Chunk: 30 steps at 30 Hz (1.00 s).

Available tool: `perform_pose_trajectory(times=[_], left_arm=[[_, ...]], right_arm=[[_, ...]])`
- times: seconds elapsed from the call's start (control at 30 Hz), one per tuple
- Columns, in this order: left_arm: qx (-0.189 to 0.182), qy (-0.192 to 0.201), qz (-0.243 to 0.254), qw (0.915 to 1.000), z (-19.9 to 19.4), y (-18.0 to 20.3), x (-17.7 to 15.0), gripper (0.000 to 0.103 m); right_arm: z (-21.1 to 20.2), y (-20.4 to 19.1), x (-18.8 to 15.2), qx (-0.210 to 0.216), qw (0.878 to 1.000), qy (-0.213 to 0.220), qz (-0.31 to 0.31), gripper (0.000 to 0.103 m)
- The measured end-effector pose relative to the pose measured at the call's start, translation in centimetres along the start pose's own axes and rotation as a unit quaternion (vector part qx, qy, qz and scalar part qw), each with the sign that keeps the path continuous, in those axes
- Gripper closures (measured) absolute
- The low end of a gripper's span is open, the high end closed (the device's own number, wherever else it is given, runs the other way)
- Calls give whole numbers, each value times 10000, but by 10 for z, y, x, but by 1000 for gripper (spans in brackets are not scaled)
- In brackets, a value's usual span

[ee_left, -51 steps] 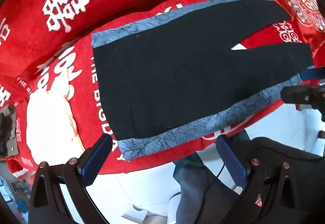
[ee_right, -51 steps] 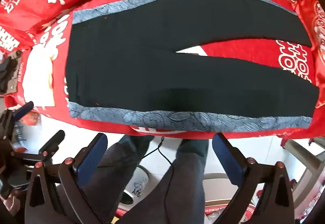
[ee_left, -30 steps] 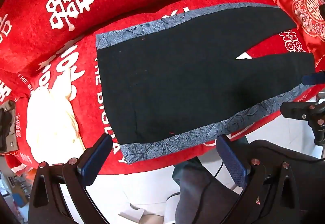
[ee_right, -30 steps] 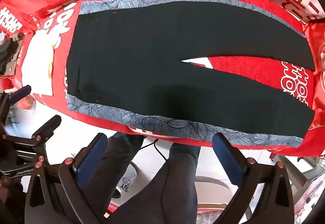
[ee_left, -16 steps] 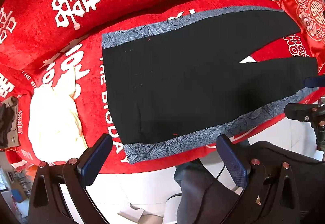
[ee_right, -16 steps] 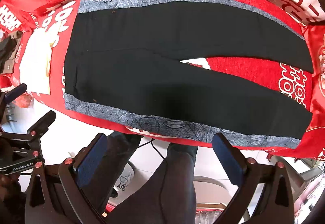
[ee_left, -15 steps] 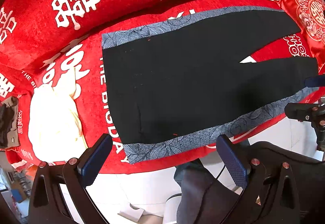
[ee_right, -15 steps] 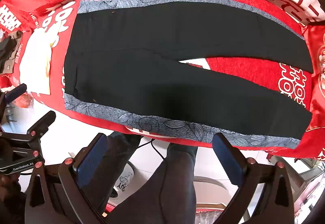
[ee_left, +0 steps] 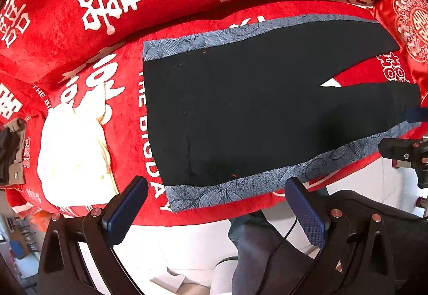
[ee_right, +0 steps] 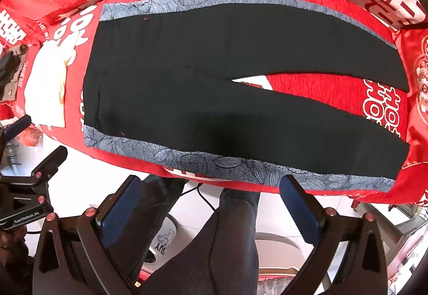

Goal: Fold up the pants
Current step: 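Move both grippers toward the waistband of the black trousers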

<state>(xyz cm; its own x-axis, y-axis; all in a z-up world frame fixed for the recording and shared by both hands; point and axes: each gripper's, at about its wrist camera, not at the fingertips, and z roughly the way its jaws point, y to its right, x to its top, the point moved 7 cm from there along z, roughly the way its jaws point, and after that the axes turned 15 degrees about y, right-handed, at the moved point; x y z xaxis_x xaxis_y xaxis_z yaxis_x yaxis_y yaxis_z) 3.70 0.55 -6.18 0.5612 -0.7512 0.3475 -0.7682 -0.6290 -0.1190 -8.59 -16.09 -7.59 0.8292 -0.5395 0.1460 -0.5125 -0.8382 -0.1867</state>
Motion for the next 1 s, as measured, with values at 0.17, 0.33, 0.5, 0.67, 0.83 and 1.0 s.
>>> perform_pose_trajectory(times=[0.17, 0.33, 0.5, 0.67, 0.83, 1.0], left_arm=[[29, -12, -90, 10000, 1, -3, 0, 0], [84, 19, -78, 9999, 0, -4, 2, 0], [153, 39, -82, 9998, -2, -3, 4, 0], [281, 49, -163, 9995, -6, -1, 8, 0], [456, 78, -308, 9985, -16, 7, 11, 0], [596, 2, -721, 9956, -24, 19, 3, 0]], right_arm=[[0, 0, 1, 1, 10000, 18, -19, 0], [-1, 3, 3, 12, 10000, 53, 29, 0], [-2, 5, 3, 57, 9999, 91, 56, 0], [-4, 11, 6, 123, 9998, 158, 41, 0], [-11, 23, 11, 216, 9995, 251, -23, 0], [-22, 42, 5, 253, 9988, 351, -225, 0]])
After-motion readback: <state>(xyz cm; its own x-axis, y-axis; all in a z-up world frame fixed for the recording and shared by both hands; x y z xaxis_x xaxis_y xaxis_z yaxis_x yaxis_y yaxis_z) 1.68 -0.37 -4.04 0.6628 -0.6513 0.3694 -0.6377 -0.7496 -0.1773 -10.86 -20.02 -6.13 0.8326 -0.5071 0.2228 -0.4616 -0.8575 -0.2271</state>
